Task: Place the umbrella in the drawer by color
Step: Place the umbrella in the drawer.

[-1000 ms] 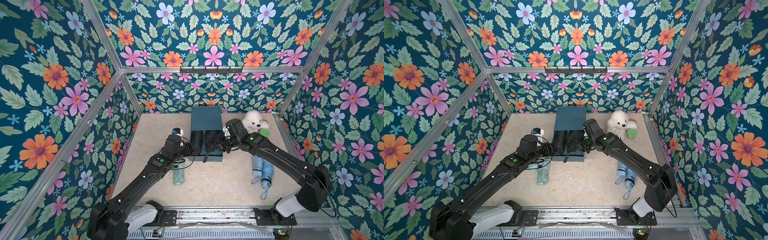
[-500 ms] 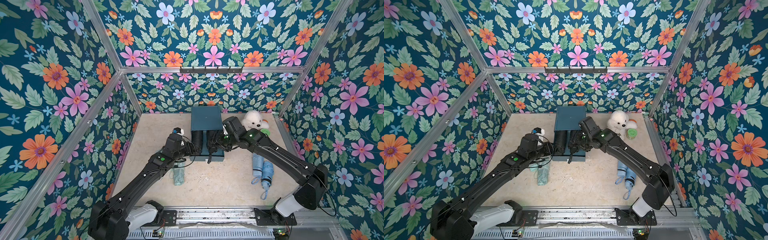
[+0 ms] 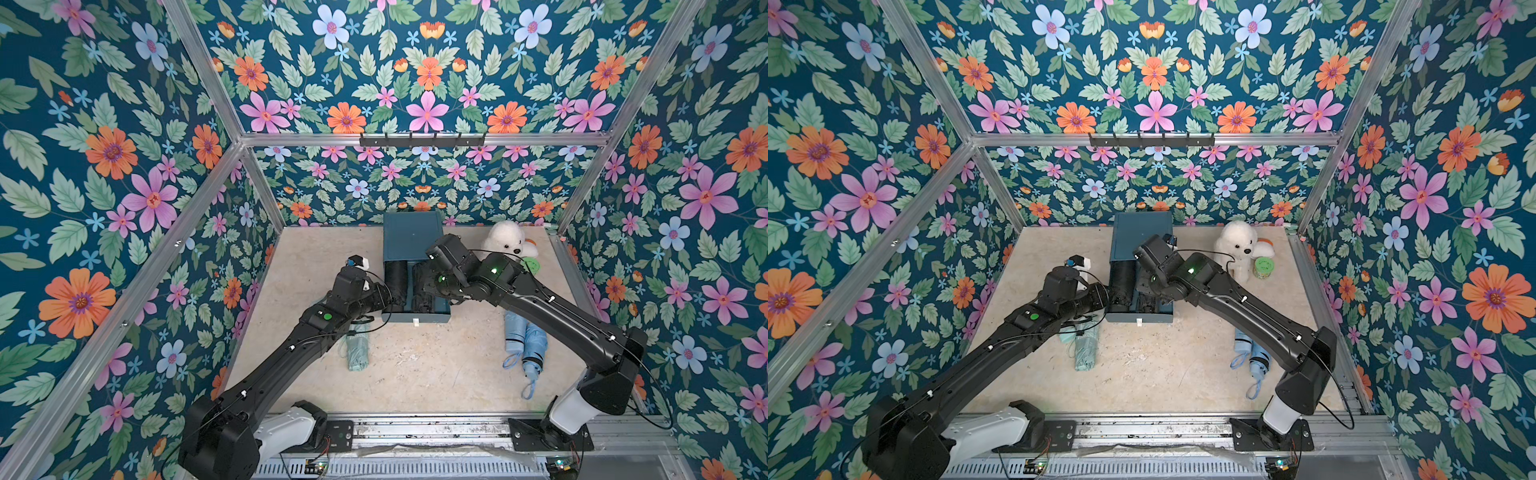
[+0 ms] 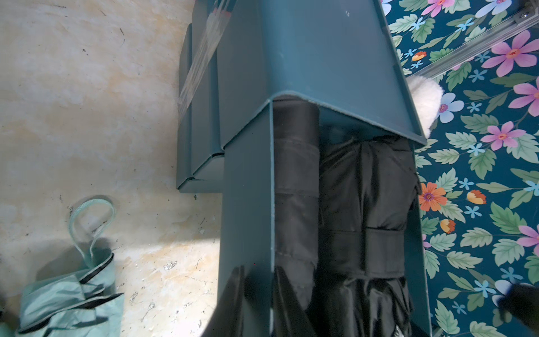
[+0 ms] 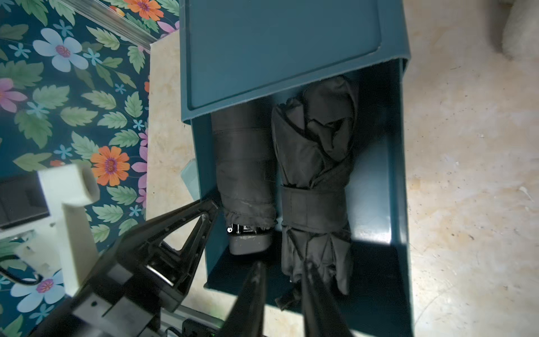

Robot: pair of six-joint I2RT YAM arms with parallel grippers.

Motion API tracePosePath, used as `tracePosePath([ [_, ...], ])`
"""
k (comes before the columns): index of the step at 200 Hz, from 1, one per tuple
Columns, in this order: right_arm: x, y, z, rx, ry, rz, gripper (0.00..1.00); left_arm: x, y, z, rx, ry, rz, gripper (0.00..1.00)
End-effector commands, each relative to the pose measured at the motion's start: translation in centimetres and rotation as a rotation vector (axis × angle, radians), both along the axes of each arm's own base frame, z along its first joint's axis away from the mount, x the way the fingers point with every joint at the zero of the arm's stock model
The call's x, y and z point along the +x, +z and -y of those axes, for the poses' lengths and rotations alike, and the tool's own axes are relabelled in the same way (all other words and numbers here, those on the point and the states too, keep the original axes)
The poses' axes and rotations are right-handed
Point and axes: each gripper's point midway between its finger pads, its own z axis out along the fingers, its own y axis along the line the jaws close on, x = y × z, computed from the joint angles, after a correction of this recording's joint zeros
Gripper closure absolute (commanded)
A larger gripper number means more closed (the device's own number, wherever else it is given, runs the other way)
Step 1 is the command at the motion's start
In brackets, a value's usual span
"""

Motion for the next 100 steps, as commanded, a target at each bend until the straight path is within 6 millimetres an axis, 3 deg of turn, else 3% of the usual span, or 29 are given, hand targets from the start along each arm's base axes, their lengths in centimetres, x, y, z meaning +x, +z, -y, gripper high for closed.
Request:
tracePosePath([
  [1,-0.2,0.3,1.3,-0.091,-0.002,0.051,0.82,-0.1,0.1,0.2,-0.018,-0.001,-0.009,0.72],
  [23,-1.7,2.6,1.6,-0.062,0.025,0.143,0.74,0.0,0.5,0.2,-0.027,0.003,-0.001,0.66],
  [39,-3.4,3.2,1.9,-0.006,0.059,0.197,0.65,0.2,1.1,0.1,-0.033,0.015,0.012,0.56],
  [72,-6.5,0.9,3.7,0.109,0.075,0.178,0.59,1.1,2.5,0.0,-0.028,0.038,0.047,0.45],
  [100,-9.8,0.1,3.3,0.217,0.148,0.200,0.51,1.9,4.1,-0.5,-0.011,0.069,0.075,0.41],
])
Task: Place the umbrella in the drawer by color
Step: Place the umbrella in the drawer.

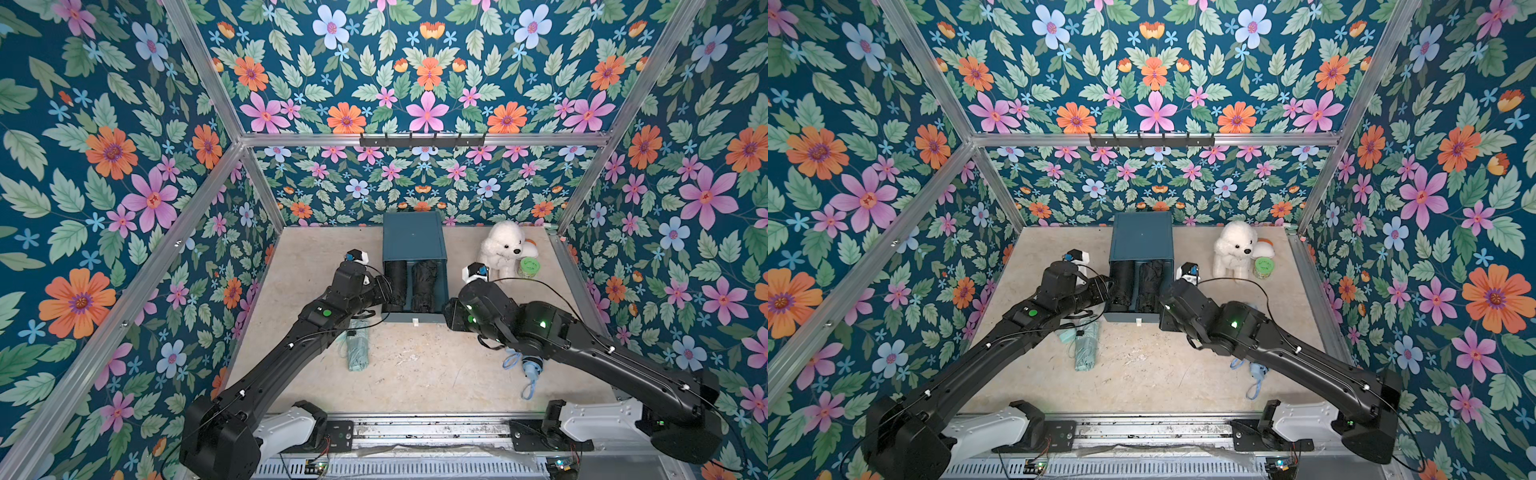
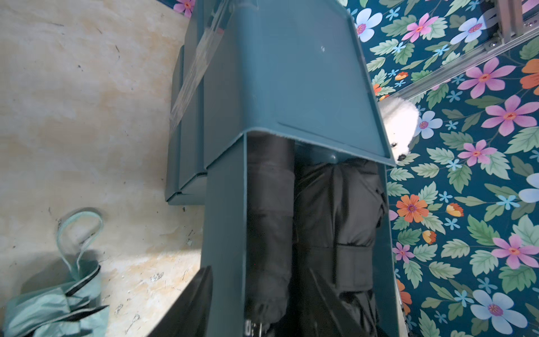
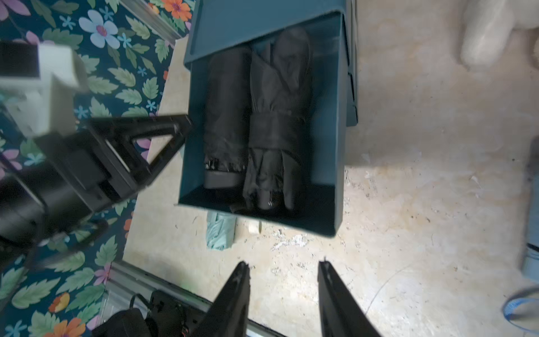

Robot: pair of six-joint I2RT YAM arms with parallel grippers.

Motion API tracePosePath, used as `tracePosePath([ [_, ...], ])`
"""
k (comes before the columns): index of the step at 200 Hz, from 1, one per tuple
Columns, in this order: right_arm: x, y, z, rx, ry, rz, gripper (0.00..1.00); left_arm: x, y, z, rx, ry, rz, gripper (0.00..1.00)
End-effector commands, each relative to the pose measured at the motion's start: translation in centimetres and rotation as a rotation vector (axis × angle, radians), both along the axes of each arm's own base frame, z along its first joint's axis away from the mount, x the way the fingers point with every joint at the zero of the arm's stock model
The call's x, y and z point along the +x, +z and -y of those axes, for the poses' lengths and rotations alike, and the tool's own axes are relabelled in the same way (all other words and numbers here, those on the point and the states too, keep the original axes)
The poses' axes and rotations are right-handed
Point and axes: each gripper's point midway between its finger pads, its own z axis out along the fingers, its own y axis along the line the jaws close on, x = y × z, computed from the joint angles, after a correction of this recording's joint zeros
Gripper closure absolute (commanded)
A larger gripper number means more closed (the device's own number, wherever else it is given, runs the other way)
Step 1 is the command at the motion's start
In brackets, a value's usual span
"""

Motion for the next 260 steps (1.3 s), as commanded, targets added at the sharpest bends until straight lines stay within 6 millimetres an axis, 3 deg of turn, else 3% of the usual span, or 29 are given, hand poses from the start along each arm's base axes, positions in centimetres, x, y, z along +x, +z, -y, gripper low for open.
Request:
tracePosePath([
  [1,-1.5,1.3,-1.8,0.158,0.049,0.042,0.50,0.8,1.6,-0.8,0.021,0.038,0.041,0.41],
  [22,-2.8,1.2,-2.4,0.239,0.069,0.075,0.43,2.1,3.9,-2.2,0.032,0.102,0.083,0.37],
  [49,-1.0,3.4,-1.5,0.201,-0.007,0.173,0.39,4.6,6.3,-3.5,0.071,0.167,0.129,0.35],
  [57,-0.1,4.4,-1.7,0.171,-0.022,0.188,0.44,5.5,6.5,-3.4,0.074,0.169,0.126,0.36],
  [89,4.9,4.8,-4.2,0.127,0.018,0.126,0.86,9.0,5.8,-3.0,0.103,0.176,0.118,0.37],
  [103,6.8,4.8,-5.4,0.122,0.035,0.123,0.92,10.4,5.0,-2.9,0.098,0.173,0.101,0.35],
  [123,9.2,5.0,-6.9,0.115,0.051,0.133,0.92,12.1,3.7,-2.6,0.104,0.163,0.080,0.33],
  [142,11.7,4.0,-7.2,0.084,0.029,0.119,0.92,12.9,2.7,-2.1,0.112,0.146,0.066,0.33],
  [173,14.3,1.0,-5.8,0.040,-0.025,0.066,0.95,13.3,1.4,-1.7,0.131,0.119,0.050,0.32],
  [234,14.7,-4.2,-2.7,-0.036,-0.110,-0.022,0.97,13.0,-0.4,-1.8,0.190,0.090,0.030,0.36],
  [260,15.0,-4.0,-2.3,-0.048,-0.127,-0.017,0.97,13.0,-0.8,-1.6,0.189,0.079,0.022,0.40],
])
